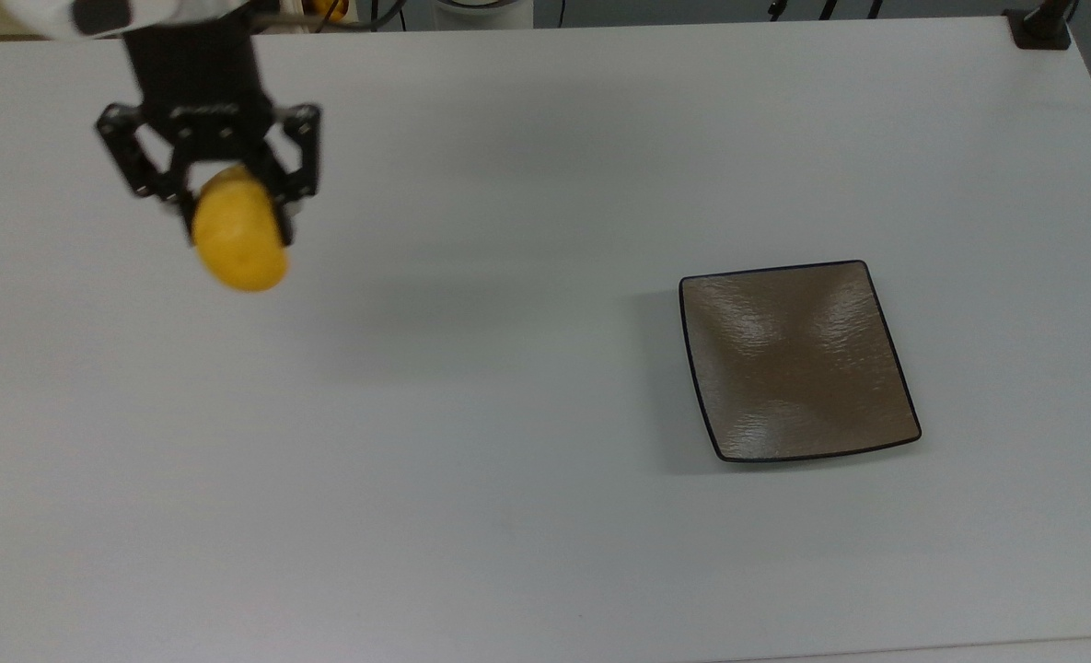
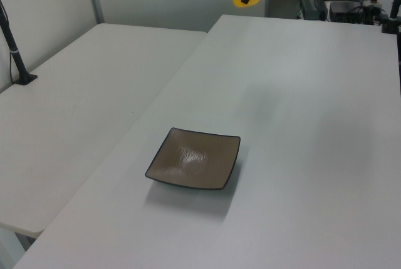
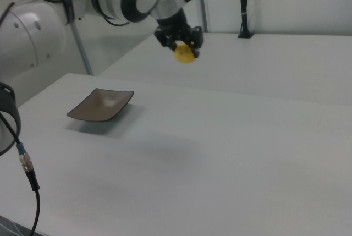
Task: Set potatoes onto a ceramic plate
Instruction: 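Lift the potato and carry it over the brown plate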
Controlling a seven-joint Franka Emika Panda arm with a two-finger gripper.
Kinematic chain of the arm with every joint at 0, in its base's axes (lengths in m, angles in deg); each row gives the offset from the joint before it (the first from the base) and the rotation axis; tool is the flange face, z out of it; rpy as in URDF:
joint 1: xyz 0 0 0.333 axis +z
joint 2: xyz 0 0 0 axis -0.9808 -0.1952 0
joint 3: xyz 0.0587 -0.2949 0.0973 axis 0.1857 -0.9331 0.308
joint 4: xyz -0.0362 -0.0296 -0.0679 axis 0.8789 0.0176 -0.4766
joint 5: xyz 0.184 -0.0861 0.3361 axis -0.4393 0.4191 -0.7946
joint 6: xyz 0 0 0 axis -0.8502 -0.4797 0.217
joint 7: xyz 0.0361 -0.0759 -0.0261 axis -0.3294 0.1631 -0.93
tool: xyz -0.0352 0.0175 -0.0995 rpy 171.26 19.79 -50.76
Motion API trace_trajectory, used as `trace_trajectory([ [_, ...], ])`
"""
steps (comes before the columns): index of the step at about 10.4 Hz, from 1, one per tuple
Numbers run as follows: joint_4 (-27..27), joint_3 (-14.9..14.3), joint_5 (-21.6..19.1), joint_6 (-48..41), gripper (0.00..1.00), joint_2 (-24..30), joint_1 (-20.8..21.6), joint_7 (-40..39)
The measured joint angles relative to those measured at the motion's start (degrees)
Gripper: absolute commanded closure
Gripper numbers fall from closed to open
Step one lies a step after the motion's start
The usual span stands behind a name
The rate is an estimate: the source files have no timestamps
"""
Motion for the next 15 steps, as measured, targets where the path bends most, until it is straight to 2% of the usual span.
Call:
trace_trajectory([
  [3, 2.6, 0.1, -1.8, -8.2, 0.62, 5.2, 5.5, 1.9],
  [7, 6.5, 0.2, -1.8, -9.5, 0.61, 6.0, 15.6, 14.1],
  [10, 9.6, 0.2, -1.0, -3.9, 0.61, 5.6, 22.4, 22.7],
  [13, 11.7, 0.2, 5.3, 4.1, 0.61, 2.7, 28.9, 33.6],
  [15, 12.8, 0.2, 8.0, 10.9, 0.61, -1.0, 31.7, 37.6],
])
